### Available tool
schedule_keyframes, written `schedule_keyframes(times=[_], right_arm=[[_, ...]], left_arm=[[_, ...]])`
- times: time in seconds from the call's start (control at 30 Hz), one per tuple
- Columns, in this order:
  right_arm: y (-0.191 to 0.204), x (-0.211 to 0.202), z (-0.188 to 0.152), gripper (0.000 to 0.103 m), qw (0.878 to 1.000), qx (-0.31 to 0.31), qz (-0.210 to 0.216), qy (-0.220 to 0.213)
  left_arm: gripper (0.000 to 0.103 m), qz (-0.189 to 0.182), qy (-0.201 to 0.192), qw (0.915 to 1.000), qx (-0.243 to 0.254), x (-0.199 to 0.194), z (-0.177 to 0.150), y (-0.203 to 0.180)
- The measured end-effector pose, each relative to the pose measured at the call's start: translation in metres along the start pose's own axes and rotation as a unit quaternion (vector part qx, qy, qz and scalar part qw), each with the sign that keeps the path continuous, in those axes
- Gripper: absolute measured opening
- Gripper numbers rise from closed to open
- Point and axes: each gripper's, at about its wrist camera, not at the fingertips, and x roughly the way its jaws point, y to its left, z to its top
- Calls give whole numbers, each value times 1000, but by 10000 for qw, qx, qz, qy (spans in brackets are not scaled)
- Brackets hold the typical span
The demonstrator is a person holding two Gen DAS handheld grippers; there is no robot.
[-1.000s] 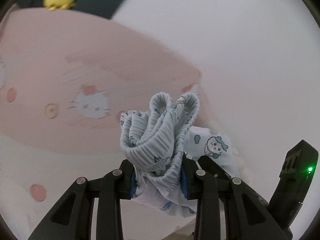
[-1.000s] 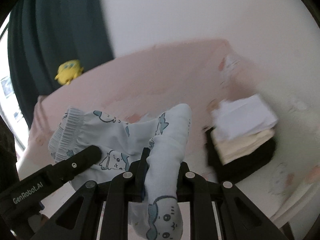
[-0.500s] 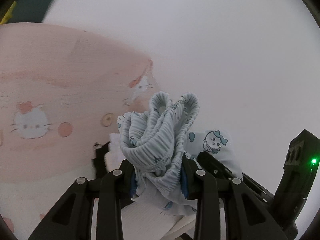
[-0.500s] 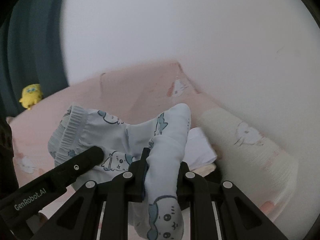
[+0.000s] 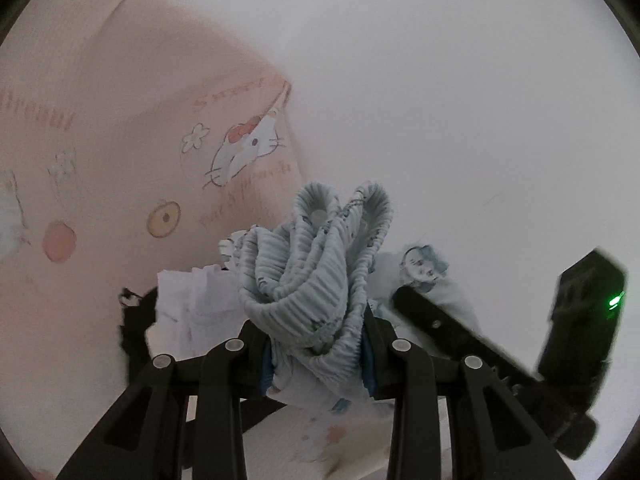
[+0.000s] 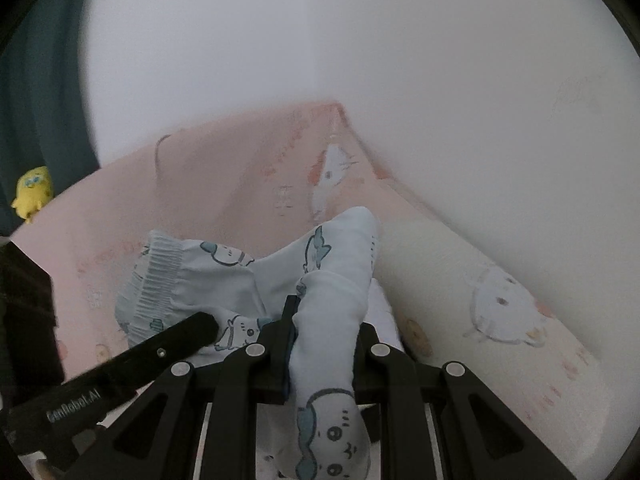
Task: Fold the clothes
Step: 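Carry the bundle with both grippers toward the stack of folded clothes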
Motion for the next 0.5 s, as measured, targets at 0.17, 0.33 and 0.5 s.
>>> schedule_keyframes(times=[0.17, 0.33, 0.5], right_arm=[[-11, 24, 8, 16, 9985, 305, 440, 95], [-16, 46, 14, 16, 9973, 286, 606, 308], [-21, 66, 17, 16, 9970, 271, 581, 433]], left_arm=[[30, -59, 82, 9995, -287, 17, 4, 13], [30, -66, 145, 9988, -457, 30, 1, 22], [30, 4, 155, 9991, -390, 51, -12, 20]])
